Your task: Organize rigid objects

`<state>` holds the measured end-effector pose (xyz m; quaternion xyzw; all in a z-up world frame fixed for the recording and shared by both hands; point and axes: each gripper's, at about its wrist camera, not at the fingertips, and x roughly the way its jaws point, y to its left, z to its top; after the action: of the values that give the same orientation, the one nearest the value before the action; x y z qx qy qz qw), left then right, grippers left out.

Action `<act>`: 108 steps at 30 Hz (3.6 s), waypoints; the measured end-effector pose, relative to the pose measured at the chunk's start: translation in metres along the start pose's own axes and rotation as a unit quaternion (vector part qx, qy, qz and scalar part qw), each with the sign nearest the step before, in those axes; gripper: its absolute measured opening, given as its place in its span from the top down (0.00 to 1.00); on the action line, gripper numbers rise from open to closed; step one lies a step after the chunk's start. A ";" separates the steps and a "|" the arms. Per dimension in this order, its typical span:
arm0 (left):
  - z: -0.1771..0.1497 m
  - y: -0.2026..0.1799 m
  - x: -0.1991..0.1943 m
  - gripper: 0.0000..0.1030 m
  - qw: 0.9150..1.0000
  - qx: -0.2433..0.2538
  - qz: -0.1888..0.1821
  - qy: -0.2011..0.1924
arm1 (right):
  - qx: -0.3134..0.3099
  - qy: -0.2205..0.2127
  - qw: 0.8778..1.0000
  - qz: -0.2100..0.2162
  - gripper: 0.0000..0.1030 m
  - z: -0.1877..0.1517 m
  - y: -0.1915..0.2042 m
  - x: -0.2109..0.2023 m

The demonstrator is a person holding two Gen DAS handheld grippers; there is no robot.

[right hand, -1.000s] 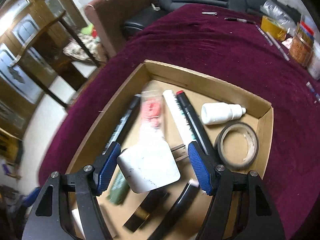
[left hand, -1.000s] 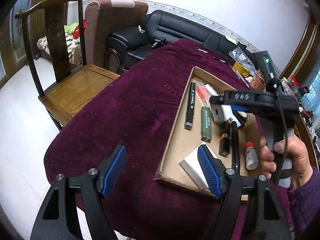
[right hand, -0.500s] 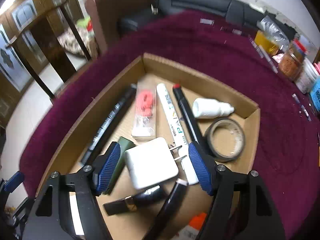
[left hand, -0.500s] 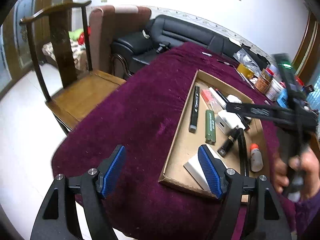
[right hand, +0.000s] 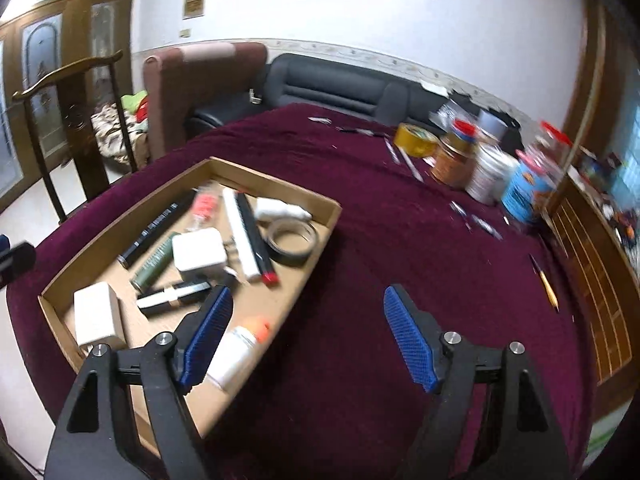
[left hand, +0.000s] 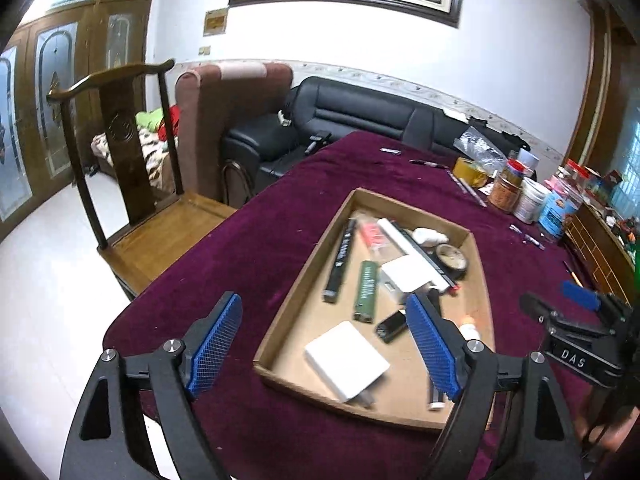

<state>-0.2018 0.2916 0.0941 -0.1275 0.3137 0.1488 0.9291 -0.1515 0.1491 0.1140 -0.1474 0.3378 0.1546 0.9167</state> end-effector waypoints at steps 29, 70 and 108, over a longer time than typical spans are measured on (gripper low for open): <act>-0.010 -0.095 -0.028 0.19 0.994 0.100 0.004 -0.034 | 0.081 0.004 0.996 -0.045 0.24 -0.049 -0.081 -0.020; -0.014 -0.094 0.019 0.19 0.995 0.094 0.036 0.016 | 0.081 0.075 0.992 0.054 0.24 -0.049 -0.098 0.026; 0.003 -0.006 -0.004 0.01 0.989 0.010 0.126 -0.082 | -0.049 0.046 0.993 0.094 0.24 -0.025 0.046 0.000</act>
<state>-0.2011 0.2861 0.0996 -0.0649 0.2513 0.2714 0.9268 -0.1835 0.1812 0.0886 -0.1667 0.3844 0.2498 0.8729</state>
